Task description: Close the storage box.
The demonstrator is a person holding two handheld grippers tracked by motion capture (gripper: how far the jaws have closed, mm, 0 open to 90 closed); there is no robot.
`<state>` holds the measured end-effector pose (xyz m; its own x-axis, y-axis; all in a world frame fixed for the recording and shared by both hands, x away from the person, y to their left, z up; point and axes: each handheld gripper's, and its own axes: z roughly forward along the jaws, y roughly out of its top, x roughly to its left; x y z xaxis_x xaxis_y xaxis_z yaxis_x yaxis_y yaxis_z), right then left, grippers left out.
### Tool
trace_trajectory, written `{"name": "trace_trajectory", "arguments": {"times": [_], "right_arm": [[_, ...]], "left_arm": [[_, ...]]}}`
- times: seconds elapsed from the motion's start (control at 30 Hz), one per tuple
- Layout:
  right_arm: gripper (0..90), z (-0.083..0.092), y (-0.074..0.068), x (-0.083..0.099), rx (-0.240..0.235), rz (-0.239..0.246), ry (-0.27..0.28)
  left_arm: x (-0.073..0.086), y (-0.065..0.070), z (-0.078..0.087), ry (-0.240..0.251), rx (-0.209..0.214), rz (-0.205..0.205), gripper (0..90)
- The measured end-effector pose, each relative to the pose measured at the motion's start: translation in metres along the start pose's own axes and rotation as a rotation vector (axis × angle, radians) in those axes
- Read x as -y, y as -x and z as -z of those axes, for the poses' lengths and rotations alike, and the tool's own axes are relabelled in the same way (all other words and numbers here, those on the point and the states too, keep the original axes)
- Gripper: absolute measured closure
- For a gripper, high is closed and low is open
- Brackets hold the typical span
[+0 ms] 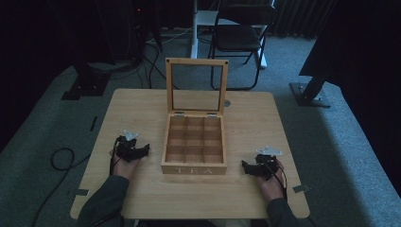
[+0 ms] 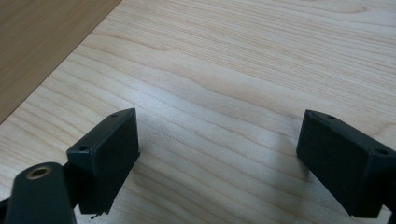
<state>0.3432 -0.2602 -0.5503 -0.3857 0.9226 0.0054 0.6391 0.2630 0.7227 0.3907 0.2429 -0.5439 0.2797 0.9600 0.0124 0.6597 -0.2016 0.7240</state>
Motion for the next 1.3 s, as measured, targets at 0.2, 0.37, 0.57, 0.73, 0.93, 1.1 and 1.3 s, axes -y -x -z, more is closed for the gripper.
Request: {"name": "trace_trajectory", "arguments": {"times": [0.2,0.37,0.57,0.73,0.93,1.1,1.3], "right_arm": [[12.5,0.0,0.0,0.0,0.0,0.0,0.0],[12.5,0.0,0.0,0.0,0.0,0.0,0.0],[12.6,0.0,0.0,0.0,-0.001,0.0,0.0],[12.6,0.0,0.0,0.0,-0.001,0.0,0.001],[12.6,0.0,-0.001,0.0,0.005,-0.004,0.0],[12.4,0.001,-0.002,0.001,0.003,0.0,0.0],[12.4,0.002,-0.003,0.002,-0.003,0.001,0.001]], "left_arm": [[0.001,0.001,0.001,-0.004,0.009,-0.01,26.4],[0.0,-0.002,0.001,-0.009,0.017,-0.016,28.1],[-0.004,-0.009,0.001,-0.017,0.026,0.01,33.4],[-0.007,-0.013,0.001,-0.027,0.021,0.008,33.6],[-0.025,-0.017,0.01,0.012,0.028,-0.012,33.6],[-0.045,-0.017,0.017,0.036,0.007,-0.036,34.1],[-0.072,-0.014,0.025,0.076,0.006,-0.055,34.6]]}}
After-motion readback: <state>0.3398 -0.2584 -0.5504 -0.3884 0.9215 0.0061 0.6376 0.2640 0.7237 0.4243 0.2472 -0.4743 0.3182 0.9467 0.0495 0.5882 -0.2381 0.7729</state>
